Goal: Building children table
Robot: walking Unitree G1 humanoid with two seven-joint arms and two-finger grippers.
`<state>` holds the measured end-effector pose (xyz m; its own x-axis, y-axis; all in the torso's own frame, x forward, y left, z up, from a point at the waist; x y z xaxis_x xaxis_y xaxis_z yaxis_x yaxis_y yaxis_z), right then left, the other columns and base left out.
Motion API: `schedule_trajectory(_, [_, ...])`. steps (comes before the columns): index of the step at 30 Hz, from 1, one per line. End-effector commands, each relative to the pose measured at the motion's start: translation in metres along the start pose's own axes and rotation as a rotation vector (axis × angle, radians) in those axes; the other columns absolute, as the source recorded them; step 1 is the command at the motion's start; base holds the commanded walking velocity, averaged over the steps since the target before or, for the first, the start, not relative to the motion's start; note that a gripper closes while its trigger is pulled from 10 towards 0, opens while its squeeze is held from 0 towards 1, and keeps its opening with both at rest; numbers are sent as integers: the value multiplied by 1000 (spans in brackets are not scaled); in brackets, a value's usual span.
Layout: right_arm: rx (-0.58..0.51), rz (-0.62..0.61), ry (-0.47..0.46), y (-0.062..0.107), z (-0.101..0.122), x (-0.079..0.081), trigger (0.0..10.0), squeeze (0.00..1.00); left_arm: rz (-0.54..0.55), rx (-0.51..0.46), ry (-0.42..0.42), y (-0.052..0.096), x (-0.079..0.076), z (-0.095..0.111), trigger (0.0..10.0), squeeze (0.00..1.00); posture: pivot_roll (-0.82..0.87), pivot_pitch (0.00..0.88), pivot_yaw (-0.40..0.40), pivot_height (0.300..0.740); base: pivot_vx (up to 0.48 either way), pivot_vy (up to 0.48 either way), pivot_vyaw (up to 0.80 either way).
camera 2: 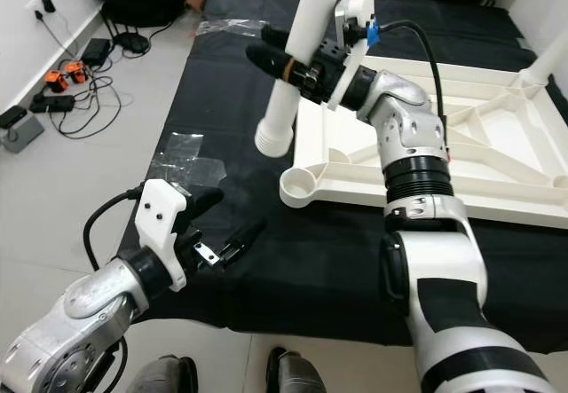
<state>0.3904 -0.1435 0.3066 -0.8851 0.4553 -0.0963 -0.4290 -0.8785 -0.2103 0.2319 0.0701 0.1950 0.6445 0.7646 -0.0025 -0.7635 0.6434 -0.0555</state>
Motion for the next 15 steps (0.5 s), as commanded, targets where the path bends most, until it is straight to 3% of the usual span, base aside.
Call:
schedule_trajectory(1, [15, -11, 24, 11, 3, -6, 10000, 0, -21, 26, -5, 3, -2, -3, 10000, 0, 78, 192, -64, 740, 0, 0, 0])
schedule_trajectory(10, [41, 82, 19, 47, 7, -9, 10000, 0, -20, 45, -15, 7, 2, -5, 10000, 0, 89, 193, -47, 740, 0, 0, 0])
schedule_trajectory(15, [53, 142, 16, 53, 5, -4, 10000, 0, -15, 48, -23, 7, 6, -4, 10000, 0, 89, 216, -33, 740, 0, 0, 0])
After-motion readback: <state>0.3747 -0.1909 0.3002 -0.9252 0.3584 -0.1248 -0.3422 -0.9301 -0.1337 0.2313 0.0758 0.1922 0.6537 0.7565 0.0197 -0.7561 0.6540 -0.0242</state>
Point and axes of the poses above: a point about 5 cm out from each wrist's last joint towards the gripper, its own y axis pointing back from the gripper into the wrist, its own z axis along the axis of the wrist's last joint, x = y × z, the point moved 2 cm from there along -y, pointing out of the wrist towards the gripper, and after that the axes turned 2 degrees about -y, right-handed, at the moved point
